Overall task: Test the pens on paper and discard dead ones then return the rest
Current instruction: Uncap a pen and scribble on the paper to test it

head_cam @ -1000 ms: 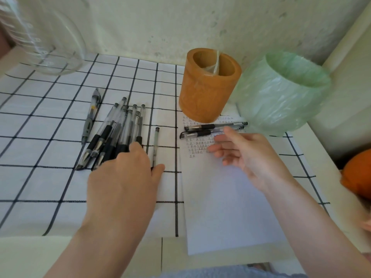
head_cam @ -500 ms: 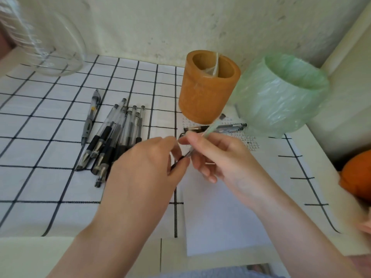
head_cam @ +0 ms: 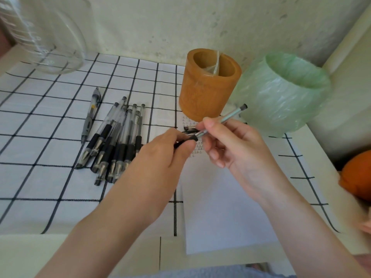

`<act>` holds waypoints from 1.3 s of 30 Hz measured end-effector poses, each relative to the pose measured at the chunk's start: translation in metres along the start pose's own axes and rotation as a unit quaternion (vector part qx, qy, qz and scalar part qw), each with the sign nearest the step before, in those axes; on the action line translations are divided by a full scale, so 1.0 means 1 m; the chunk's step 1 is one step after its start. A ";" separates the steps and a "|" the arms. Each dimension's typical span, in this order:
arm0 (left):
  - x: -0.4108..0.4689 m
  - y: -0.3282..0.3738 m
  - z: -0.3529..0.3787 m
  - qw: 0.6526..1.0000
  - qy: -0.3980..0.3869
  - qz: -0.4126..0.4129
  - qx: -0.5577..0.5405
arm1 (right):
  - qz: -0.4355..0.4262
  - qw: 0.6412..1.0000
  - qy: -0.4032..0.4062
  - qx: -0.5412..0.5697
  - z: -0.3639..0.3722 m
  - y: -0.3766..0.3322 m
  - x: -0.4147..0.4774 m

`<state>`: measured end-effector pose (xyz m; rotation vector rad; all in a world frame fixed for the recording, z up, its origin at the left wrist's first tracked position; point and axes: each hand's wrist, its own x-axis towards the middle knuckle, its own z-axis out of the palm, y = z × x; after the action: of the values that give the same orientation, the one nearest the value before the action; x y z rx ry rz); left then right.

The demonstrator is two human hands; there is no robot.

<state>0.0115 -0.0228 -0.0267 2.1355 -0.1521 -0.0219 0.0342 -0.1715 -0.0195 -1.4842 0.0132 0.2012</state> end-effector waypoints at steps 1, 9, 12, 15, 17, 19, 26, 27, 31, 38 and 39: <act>0.000 0.000 -0.001 1.000 -0.004 -0.003 0.001 | -0.001 1.000 -0.004 -0.002 0.000 0.000 0.000; -0.002 0.004 -0.004 1.000 0.015 -0.016 -0.004 | -0.006 0.999 -0.016 0.032 -0.001 -0.001 -0.001; -0.002 0.002 -0.004 1.000 0.013 -0.019 0.017 | -0.006 0.999 0.006 0.045 -0.002 -0.001 -0.001; -0.003 -0.001 -0.003 0.996 -0.005 -0.050 0.070 | 0.007 0.997 0.067 0.047 -0.010 -0.002 0.003; -0.003 -0.005 -0.004 0.993 -0.030 -0.053 0.105 | 0.009 0.992 0.110 0.055 -0.016 -0.002 0.007; -0.004 -0.009 -0.003 0.987 -0.062 -0.039 0.142 | 0.008 0.989 0.129 0.068 -0.021 0.001 0.009; -0.007 -0.010 0.006 0.961 -0.153 -0.010 0.231 | 0.045 0.996 0.075 0.027 -0.016 0.014 0.013; -0.008 -0.011 0.007 0.956 -0.159 -0.008 0.245 | 0.033 0.994 0.104 -0.003 -0.014 0.017 0.015; -0.009 -0.015 0.010 0.946 -0.172 0.004 0.275 | -0.051 0.976 0.187 -0.102 -0.009 0.033 0.022; -0.007 -0.018 0.013 0.948 -0.172 0.008 0.266 | -0.143 0.942 0.233 -0.197 -0.004 0.052 0.027; -0.008 -0.019 0.014 0.950 -0.169 0.010 0.263 | -0.150 0.939 0.236 -0.201 -0.005 0.054 0.028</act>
<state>0.0049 -0.0235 -0.0505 2.6492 -0.4210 -0.3749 0.0544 -0.1689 -0.0772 -1.8899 0.1386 -0.4277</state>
